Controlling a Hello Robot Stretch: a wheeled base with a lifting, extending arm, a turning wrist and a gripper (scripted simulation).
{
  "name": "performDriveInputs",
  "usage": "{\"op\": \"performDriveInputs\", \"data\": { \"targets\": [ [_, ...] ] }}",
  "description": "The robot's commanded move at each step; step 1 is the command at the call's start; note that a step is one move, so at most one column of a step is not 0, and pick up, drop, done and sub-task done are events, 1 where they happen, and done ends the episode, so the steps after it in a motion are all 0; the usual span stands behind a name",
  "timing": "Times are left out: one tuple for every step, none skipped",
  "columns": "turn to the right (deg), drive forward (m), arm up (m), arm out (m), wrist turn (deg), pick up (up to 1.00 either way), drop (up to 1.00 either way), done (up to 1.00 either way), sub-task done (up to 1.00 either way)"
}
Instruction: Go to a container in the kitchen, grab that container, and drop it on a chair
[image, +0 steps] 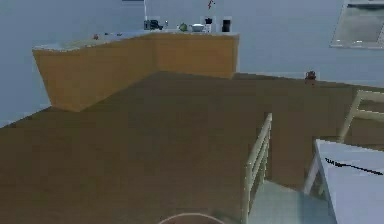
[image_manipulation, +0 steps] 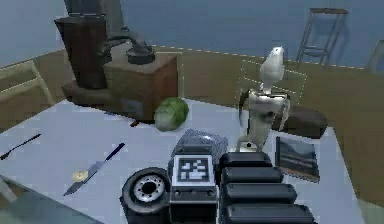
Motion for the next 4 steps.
{"op": "performDriveInputs", "data": {
  "targets": [
    [-45.0, 0.00, 0.00, 0.00, 0.0, 0.00, 0.00, 0.00, 0.00],
    [-30.0, 0.00, 0.00, 0.00, 0.0, 0.00, 0.00, 0.00, 0.00],
    [0.0, 0.35, 0.00, 0.00, 0.0, 0.00, 0.00, 0.00, 0.00],
    [-45.0, 0.00, 0.00, 0.00, 0.0, 0.00, 0.00, 0.00, 0.00]
  ]
}}
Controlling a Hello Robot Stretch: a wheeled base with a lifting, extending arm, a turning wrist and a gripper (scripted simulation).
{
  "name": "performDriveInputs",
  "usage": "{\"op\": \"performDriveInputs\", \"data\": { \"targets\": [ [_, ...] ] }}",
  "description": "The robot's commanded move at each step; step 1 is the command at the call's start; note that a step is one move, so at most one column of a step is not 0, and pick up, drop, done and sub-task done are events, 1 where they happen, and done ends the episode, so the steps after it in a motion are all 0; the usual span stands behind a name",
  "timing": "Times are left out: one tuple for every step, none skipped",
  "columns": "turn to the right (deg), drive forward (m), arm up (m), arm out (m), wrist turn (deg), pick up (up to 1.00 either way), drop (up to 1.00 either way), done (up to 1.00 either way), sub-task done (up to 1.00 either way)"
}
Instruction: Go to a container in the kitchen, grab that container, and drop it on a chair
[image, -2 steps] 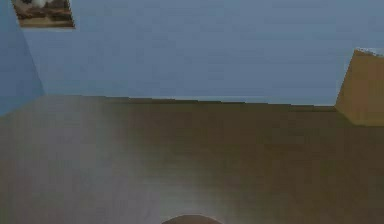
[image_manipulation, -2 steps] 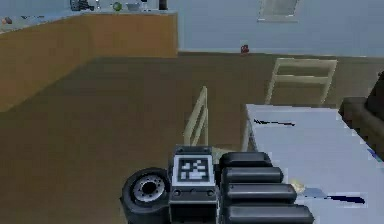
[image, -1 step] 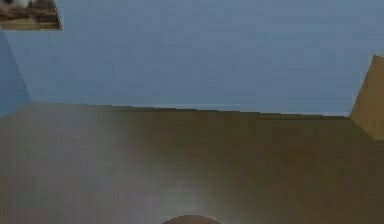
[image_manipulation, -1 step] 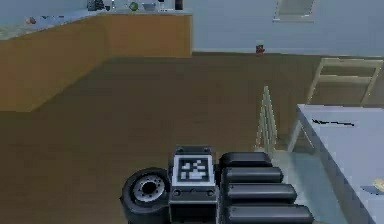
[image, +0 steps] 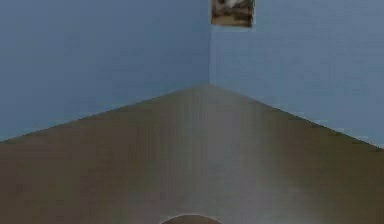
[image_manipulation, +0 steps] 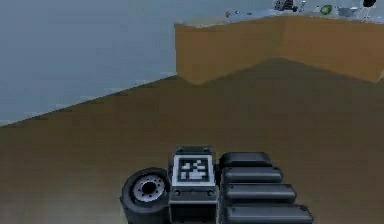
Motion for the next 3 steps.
{"op": "performDriveInputs", "data": {
  "targets": [
    [-42.0, 0.00, 0.00, 0.00, 0.0, 0.00, 0.00, 0.00, 0.00],
    [0.0, 0.70, 0.00, 0.00, 0.0, 0.00, 0.00, 0.00, 0.00],
    [-33.0, 0.00, 0.00, 0.00, 0.0, 0.00, 0.00, 0.00, 0.00]
  ]
}}
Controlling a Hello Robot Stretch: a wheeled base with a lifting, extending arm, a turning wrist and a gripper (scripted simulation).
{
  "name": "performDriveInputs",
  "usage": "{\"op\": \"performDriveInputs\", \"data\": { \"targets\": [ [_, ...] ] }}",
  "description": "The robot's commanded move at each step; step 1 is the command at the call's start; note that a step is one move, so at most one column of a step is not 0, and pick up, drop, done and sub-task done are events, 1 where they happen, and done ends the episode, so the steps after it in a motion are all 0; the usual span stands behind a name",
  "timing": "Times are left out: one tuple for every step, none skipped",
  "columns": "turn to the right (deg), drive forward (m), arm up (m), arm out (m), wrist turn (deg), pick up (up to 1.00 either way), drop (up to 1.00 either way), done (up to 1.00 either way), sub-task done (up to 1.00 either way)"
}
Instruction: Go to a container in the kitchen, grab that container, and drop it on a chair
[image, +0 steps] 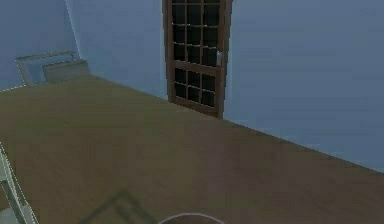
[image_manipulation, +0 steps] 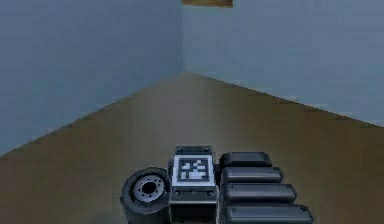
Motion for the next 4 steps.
{"op": "performDriveInputs", "data": {
  "targets": [
    [0.0, 0.55, 0.00, 0.00, 0.0, 0.00, 0.00, 0.00, 0.00],
    [-45.0, 0.00, 0.00, 0.00, 0.0, 0.00, 0.00, 0.00, 0.00],
    [-45.0, 0.00, 0.00, 0.00, 0.0, 0.00, 0.00, 0.00, 0.00],
    [-45.0, 0.00, 0.00, 0.00, 0.0, 0.00, 0.00, 0.00, 0.00]
  ]
}}
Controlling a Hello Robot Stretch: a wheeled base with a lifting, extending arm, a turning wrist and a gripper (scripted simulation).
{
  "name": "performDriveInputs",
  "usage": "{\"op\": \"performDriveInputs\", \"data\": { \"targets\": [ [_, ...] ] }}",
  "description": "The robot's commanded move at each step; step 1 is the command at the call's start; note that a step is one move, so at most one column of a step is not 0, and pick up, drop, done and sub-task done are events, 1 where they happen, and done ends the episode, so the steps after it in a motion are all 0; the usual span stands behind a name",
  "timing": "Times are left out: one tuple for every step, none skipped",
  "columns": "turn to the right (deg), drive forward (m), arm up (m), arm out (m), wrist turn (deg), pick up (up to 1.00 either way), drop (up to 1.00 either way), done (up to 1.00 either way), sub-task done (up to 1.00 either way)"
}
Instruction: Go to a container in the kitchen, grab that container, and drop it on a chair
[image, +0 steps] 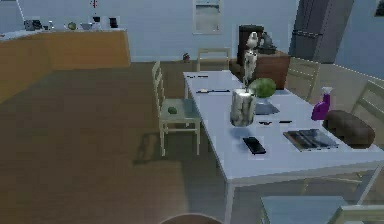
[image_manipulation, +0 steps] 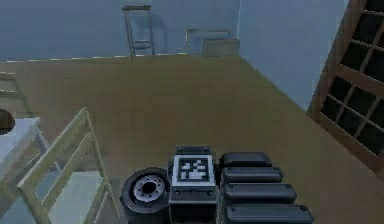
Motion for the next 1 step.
{"op": "performDriveInputs", "data": {
  "targets": [
    [-9.0, 0.00, 0.00, 0.00, 0.0, 0.00, 0.00, 0.00, 0.00]
  ]
}}
